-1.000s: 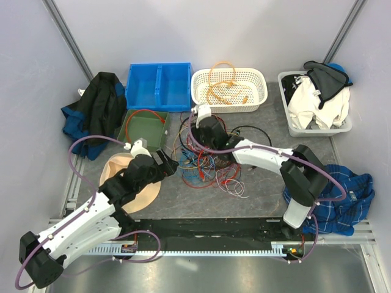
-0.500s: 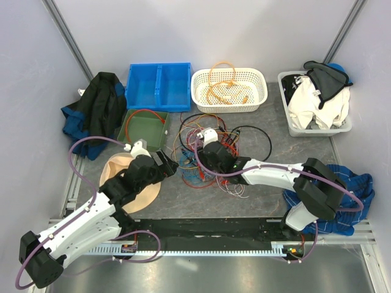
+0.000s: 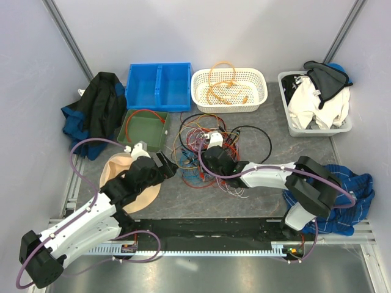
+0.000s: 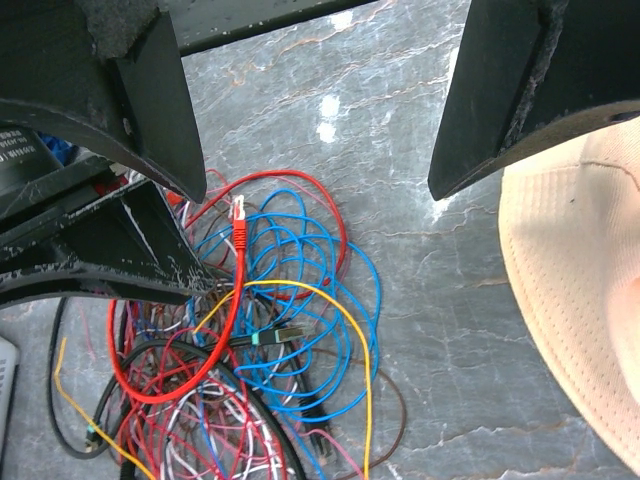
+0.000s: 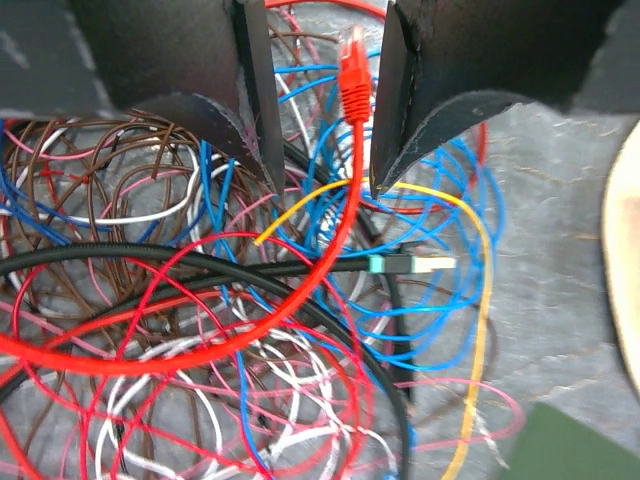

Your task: Untangle the cables

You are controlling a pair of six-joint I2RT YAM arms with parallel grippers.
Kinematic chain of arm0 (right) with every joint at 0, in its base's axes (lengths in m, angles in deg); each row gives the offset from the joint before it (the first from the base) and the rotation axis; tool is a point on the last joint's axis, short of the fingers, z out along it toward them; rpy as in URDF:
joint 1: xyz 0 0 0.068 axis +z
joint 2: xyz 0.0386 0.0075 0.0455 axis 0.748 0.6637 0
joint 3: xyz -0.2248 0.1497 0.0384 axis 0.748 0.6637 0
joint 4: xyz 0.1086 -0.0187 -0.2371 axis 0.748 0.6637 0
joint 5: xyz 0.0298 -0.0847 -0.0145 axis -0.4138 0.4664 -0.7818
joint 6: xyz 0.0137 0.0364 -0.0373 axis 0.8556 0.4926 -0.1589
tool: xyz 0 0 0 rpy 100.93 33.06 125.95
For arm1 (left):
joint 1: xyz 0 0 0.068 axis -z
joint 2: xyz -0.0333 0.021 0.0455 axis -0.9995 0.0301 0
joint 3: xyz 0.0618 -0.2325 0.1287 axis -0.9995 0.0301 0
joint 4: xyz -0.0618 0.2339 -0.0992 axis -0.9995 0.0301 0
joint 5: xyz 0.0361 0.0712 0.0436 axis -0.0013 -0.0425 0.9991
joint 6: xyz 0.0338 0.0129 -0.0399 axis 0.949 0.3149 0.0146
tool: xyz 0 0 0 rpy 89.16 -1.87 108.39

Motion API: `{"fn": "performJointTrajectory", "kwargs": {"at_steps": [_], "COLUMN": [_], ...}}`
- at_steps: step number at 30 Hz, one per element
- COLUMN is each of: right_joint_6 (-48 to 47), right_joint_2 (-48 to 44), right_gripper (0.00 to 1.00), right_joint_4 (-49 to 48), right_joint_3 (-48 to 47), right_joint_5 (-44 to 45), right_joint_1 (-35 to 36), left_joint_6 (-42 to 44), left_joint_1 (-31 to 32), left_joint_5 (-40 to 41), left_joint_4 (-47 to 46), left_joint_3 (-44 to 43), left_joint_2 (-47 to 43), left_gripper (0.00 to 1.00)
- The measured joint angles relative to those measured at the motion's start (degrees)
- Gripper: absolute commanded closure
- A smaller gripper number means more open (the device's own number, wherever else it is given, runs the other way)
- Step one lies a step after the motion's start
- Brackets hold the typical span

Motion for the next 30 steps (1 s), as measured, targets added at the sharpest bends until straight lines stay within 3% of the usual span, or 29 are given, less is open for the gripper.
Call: {"fn": "performJointTrajectory", "kwargs": {"at_steps": [16, 24, 27, 30], "right_joint_6": [3.3, 4.1, 3.5, 2.0], "right_joint_2": [4.5, 7.0, 2.0, -10.4], "right_gripper": [0.61, 0.99, 1.0, 1.0], "right_joint_4": [-2.8, -3.3, -1.0, 5.1], "right_joint_3": [-0.1, 0.0, 1.6, 2.0], "right_joint_5": [1.6, 0.9, 2.2, 4.9], "right_joint_1": [-2.4, -3.3, -2.3, 1.3], "left_joint_6": [-0.9, -0.9, -0.9, -0.9], "left_joint_1": [0.0, 0.0, 0.0, 0.0], "left_joint_5": [0.1, 0.2, 0.5, 1.5], "left_joint_4": [0.0, 0.0, 0.0, 0.0], "left_joint_3": [2.2, 2.2, 2.2, 2.1], "left_joint_2": [-1.8, -1.7, -1.8, -1.9], "left_gripper": [0.01, 0.01, 0.01, 0.02]}}
